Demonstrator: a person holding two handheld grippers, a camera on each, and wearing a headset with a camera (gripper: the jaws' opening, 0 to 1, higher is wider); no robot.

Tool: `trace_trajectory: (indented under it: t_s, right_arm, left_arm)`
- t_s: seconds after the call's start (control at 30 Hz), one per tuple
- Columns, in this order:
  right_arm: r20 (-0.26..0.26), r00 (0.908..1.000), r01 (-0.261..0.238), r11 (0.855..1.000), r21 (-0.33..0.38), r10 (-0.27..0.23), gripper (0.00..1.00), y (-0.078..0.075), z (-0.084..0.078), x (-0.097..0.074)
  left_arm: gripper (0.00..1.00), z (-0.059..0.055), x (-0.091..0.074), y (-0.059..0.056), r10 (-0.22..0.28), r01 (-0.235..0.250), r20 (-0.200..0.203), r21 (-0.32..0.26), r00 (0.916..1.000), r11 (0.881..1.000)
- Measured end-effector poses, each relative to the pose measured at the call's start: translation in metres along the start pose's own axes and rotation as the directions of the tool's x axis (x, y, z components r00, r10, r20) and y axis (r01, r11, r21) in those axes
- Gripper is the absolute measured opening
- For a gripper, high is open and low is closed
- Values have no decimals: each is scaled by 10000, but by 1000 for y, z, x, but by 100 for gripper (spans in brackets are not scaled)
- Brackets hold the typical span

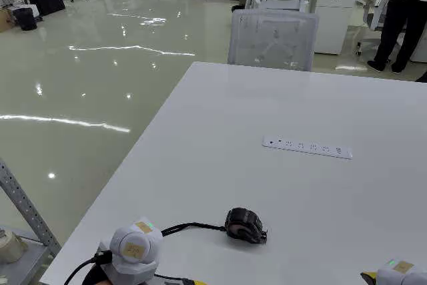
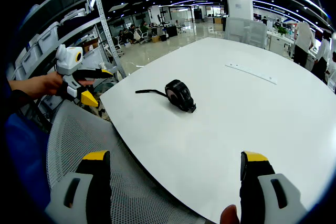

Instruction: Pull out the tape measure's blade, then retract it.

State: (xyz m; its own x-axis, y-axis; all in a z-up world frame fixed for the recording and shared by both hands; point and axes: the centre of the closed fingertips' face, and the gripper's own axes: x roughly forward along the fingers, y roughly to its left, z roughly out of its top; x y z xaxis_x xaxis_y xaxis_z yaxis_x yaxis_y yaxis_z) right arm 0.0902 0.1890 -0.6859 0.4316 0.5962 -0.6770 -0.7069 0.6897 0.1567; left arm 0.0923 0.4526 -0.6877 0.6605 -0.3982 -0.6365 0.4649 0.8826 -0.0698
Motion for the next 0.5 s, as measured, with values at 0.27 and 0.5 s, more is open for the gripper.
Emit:
trace_trajectory:
  t_s: [0.27,0.5]
  right_arm:
    - [326,9988,352,9989,308,-362,100,2,1,-17]
    - [473,9976,501,9983,290,-515,100,-1,2,-34]
  left_arm:
    - [100,-3,-24,11,-162,169,450,-154,9989,9997]
    - [100,-2,-39,23,-26,44,576,-308,9983,9995]
